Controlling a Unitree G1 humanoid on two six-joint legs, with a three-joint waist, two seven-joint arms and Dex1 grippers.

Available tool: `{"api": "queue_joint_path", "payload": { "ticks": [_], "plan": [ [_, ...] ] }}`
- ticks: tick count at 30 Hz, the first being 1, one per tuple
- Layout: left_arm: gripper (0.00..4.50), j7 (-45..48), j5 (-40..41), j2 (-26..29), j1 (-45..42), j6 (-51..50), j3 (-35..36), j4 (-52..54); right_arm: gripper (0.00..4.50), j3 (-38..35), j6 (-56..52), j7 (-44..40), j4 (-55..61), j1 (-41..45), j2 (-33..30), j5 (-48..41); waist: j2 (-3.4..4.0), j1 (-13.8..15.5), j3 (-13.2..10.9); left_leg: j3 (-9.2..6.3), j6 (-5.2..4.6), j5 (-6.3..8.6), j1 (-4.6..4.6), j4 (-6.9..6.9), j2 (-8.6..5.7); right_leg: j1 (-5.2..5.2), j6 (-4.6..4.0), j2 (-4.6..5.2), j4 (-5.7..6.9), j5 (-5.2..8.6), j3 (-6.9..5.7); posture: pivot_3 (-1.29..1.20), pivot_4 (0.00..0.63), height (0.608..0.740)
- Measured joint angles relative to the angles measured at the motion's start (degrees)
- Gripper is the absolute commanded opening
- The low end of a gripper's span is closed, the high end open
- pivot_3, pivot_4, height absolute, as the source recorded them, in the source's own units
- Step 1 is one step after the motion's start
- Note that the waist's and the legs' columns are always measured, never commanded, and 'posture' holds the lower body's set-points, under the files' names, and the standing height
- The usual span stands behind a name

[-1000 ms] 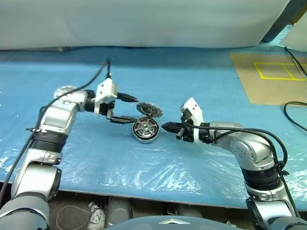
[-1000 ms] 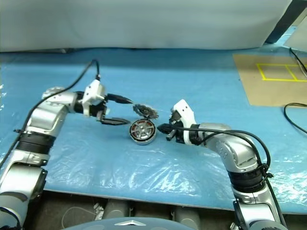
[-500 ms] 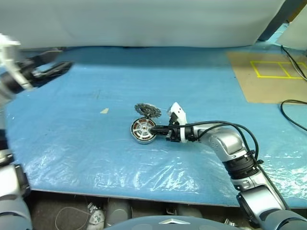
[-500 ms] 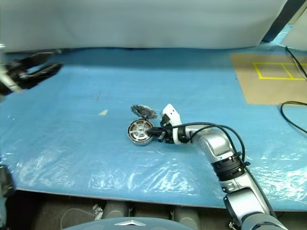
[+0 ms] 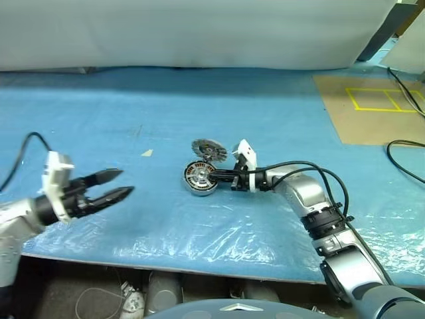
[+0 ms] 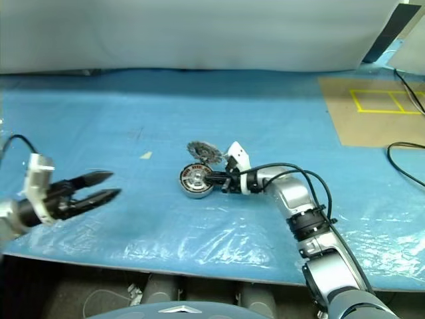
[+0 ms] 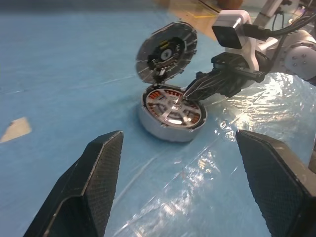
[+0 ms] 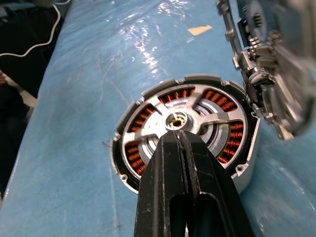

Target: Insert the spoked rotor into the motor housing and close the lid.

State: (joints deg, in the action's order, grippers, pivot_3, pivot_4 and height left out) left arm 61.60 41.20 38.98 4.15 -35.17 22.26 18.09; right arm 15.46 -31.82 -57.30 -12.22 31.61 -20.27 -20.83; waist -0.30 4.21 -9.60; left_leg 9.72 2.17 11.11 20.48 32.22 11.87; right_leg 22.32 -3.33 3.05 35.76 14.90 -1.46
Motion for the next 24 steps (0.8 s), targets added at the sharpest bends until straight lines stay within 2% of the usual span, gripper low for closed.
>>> {"api": "queue_joint_path", "payload": {
  "ticks": [6,9,15,17,21,24],
  "plan": [
    [3.83,-1.3,-3.7,-1.8,-5.5,4.1,-8.1,-2.1,0.00,-0.2,-3.8,-2.9,2.8,3.0,-0.1,-1.1,-0.02,-0.5,0.0,0.04,0.08,-0.20,0.33,0.00,-0.05,0.34,0.09,-0.06,-0.02,-0.06,0.05,0.00,0.150,0.740],
    [3.83,-1.8,-4.6,-3.0,-6.1,5.2,-10.5,-3.1,0.00,0.0,-3.7,-1.4,2.1,3.7,2.6,-0.3,-0.04,-0.7,0.0,0.04,0.09,-0.20,0.68,0.01,-0.08,0.72,0.26,-0.20,0.06,-0.19,0.01,0.00,0.150,0.740],
    [3.83,-2.1,-5.2,-3.1,-6.5,5.5,-13.0,-3.8,0.00,2.1,-2.4,1.9,-4.2,4.3,9.4,2.6,-0.03,-0.7,0.0,0.02,0.21,-0.13,0.69,0.01,0.02,0.73,0.21,-0.36,0.06,-0.16,0.01,0.00,0.150,0.740],
    [3.83,-2.1,-5.9,-3.1,-6.5,5.9,-13.9,-4.0,0.00,3.9,1.0,2.5,-6.2,5.2,9.9,5.1,-0.01,-0.8,0.1,0.03,0.38,-0.02,0.48,0.02,0.02,0.54,0.06,-0.33,0.05,-0.07,0.03,0.00,0.150,0.740],
    [3.83,-3.3,-6.7,-3.6,-9.0,7.4,-13.9,-5.5,0.00,7.5,8.5,2.6,-8.0,5.6,8.4,10.4,0.13,-0.9,0.1,0.04,0.39,0.00,-0.64,-0.01,0.02,-0.51,-0.04,-0.25,-0.06,0.05,0.07,0.00,0.150,0.740],
    [3.83,-4.2,-7.6,-4.8,-11.2,9.2,-14.0,-7.6,0.00,5.2,7.4,1.6,-7.3,4.7,7.4,9.1,0.20,-0.3,0.1,0.09,0.17,0.13,-1.19,-0.09,-0.08,-1.09,0.37,0.06,-0.09,0.28,0.19,0.00,0.150,0.740]
  ]
}}
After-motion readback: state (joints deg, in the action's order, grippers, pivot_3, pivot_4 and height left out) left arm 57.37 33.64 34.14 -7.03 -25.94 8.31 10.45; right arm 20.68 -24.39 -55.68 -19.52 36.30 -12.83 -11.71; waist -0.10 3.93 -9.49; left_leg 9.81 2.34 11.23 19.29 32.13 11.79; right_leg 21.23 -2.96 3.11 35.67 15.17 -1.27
